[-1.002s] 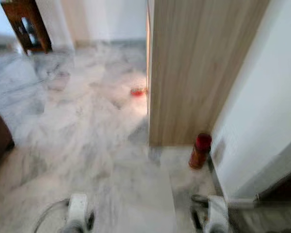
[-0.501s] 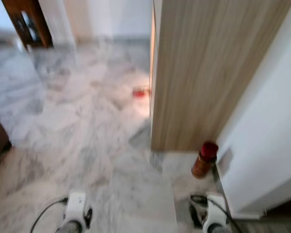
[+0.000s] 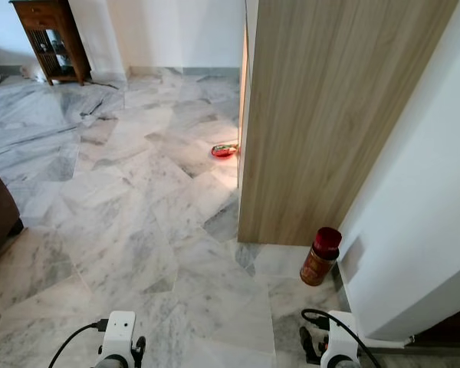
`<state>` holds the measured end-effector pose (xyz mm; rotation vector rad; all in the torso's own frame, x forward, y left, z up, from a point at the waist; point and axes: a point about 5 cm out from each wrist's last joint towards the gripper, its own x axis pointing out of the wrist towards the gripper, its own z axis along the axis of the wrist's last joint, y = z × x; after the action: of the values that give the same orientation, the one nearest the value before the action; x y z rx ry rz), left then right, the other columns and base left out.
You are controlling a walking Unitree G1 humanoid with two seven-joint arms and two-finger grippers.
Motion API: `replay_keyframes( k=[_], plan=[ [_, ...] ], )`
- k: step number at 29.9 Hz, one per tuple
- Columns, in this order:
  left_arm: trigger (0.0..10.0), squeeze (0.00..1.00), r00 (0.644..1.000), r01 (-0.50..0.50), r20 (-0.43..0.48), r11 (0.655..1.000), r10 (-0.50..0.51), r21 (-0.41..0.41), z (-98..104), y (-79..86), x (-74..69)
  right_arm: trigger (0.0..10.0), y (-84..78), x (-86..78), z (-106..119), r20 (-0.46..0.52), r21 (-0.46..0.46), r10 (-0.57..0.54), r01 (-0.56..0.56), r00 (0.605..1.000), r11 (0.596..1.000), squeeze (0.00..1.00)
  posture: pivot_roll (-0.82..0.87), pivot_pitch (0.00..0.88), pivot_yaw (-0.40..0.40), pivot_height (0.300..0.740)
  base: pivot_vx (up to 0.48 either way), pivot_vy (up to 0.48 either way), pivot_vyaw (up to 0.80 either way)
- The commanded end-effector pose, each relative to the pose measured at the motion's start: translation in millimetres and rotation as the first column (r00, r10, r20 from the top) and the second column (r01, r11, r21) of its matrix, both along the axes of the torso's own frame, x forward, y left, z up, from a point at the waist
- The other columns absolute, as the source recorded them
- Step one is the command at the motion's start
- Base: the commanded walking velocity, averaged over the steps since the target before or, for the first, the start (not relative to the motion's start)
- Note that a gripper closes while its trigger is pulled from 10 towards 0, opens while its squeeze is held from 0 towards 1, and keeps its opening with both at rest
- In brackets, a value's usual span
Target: Sweep floor
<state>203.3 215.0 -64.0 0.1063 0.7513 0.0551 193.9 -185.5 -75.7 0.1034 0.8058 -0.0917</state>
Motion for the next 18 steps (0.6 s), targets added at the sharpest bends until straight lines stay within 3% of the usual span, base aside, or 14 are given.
replay_keyframes(
  k=[1,18],
  plan=[
    [10.0,0.00,1.000,-0.004,-0.024,1.000,0.004,0.001,-2.7,0.8,-4.2,10.0,-2.7,-0.8,0.1,0.004,0.002,-0.012,0.012,1.000,1.000,0.00,0.05,0.040,-0.013,0.740,0.000,0.000,0.00],
    [10.0,0.00,1.000,-0.002,-0.024,1.000,0.002,0.002,-2.5,1.2,-3.9,10.0,-3.8,-1.7,-0.4,-0.004,-0.006,-0.015,0.014,1.000,1.000,0.00,0.04,0.037,-0.013,0.740,0.000,0.000,0.00]
  ],
)
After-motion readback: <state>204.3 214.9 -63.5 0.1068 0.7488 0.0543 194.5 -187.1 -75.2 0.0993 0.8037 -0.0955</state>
